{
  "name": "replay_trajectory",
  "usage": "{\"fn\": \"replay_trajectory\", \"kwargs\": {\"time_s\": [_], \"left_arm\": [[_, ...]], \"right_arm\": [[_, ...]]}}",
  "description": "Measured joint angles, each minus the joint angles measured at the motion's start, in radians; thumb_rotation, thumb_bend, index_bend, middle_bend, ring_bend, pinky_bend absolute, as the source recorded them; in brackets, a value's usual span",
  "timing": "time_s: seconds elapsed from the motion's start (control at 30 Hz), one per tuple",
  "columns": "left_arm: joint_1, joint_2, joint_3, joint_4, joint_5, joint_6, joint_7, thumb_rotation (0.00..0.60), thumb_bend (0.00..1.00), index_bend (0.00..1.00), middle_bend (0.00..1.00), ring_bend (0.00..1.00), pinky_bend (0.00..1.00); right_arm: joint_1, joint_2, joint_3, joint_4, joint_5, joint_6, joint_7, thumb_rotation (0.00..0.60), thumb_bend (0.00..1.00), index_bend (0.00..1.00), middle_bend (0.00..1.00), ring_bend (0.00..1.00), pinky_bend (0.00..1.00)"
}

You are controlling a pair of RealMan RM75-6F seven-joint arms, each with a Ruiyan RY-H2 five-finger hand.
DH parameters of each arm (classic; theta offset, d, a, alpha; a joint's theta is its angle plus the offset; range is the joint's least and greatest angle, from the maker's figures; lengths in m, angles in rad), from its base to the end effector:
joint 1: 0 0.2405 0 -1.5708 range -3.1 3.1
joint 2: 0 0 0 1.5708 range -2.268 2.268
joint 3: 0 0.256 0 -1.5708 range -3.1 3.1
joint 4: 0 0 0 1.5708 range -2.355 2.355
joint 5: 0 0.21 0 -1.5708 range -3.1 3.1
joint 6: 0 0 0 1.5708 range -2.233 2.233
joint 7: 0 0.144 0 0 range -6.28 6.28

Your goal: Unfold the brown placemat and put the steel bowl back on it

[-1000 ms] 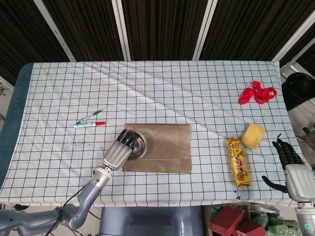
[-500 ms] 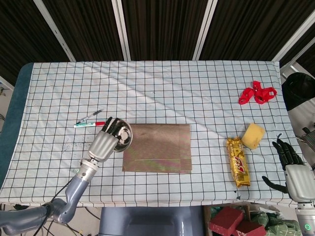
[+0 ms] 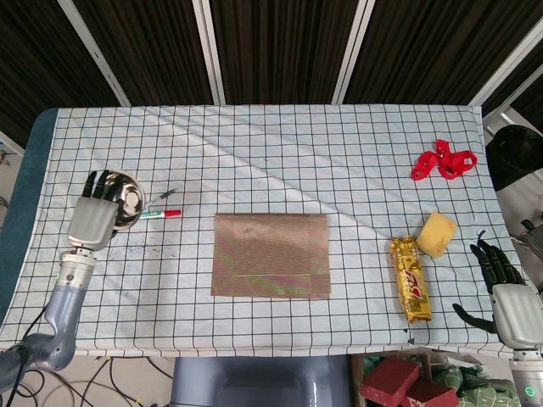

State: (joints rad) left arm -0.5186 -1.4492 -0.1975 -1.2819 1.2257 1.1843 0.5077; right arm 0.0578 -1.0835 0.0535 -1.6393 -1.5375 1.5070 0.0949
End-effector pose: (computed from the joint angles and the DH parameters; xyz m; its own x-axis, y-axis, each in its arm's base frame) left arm -0.2607 0.3448 0.0763 0.7293 -0.0336 0.6834 0.6785 -0.0937 -0.7286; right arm -0.3065 -0.1731 0.1691 0.3163 0.0108 0.9486 -0.9483 -0.0244 0.3165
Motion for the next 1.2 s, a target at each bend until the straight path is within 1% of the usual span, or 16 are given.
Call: {"fn": "replay_trajectory", "kwargs": {"time_s": [0.17,0.3,0.4,0.47,0.53,0.6,0.67,0.83,1.03,1.2], "left_arm": [[0.017,0.001,-0.004,0.102,-0.07,-0.051,-0.043,0.6,0.47,0.69,0.24,0.03,0.07],[0.019,-0.001,-0.007,0.14,-0.13,-0.117,-0.054,0.6,0.46,0.68,0.23,0.03,0.07],[0.014,-0.007,-0.004,0.163,-0.142,-0.136,-0.047,0.6,0.45,0.67,0.23,0.03,0.07],[0.01,-0.013,-0.003,0.174,-0.153,-0.147,-0.042,0.6,0.4,0.64,0.2,0.03,0.06],[0.007,-0.017,-0.003,0.178,-0.164,-0.157,-0.036,0.6,0.33,0.61,0.17,0.03,0.06],[0.004,-0.018,0.001,0.18,-0.178,-0.173,-0.016,0.6,0.27,0.58,0.15,0.03,0.05],[0.0,-0.016,0.004,0.176,-0.195,-0.188,0.012,0.6,0.22,0.53,0.13,0.02,0.04],[-0.007,0.002,0.012,0.139,-0.257,-0.213,0.084,0.6,0.16,0.42,0.1,0.01,0.03],[-0.006,0.027,0.014,0.104,-0.296,-0.209,0.11,0.6,0.15,0.35,0.1,0.01,0.02],[-0.005,0.044,0.005,0.061,-0.281,-0.183,0.071,0.6,0.15,0.34,0.11,0.01,0.03]], "right_arm": [[0.001,-0.002,0.001,0.0,0.002,-0.001,-0.004,0.6,0.13,0.0,0.0,0.0,0.17],[0.001,-0.002,0.002,-0.001,0.004,-0.002,-0.006,0.6,0.13,0.0,0.0,0.0,0.17],[0.0,-0.003,0.002,-0.002,0.005,-0.002,-0.007,0.6,0.13,0.0,0.0,0.0,0.17],[0.0,-0.002,0.002,-0.002,0.006,-0.002,-0.008,0.6,0.13,0.0,0.0,0.0,0.17],[0.0,-0.002,0.003,-0.003,0.007,-0.001,-0.007,0.6,0.13,0.0,0.0,0.0,0.17],[0.0,-0.002,0.004,-0.003,0.007,0.0,-0.006,0.6,0.13,0.0,0.0,0.0,0.17],[0.0,-0.002,0.004,-0.003,0.007,0.0,-0.006,0.6,0.13,0.0,0.0,0.0,0.17],[0.0,-0.002,0.004,-0.002,0.006,0.0,-0.005,0.6,0.13,0.0,0.0,0.0,0.17],[0.0,-0.001,0.002,-0.002,0.002,0.001,-0.004,0.6,0.13,0.0,0.0,0.0,0.17],[0.0,-0.001,0.002,-0.002,0.002,0.0,-0.002,0.6,0.13,0.0,0.0,0.0,0.17]]}}
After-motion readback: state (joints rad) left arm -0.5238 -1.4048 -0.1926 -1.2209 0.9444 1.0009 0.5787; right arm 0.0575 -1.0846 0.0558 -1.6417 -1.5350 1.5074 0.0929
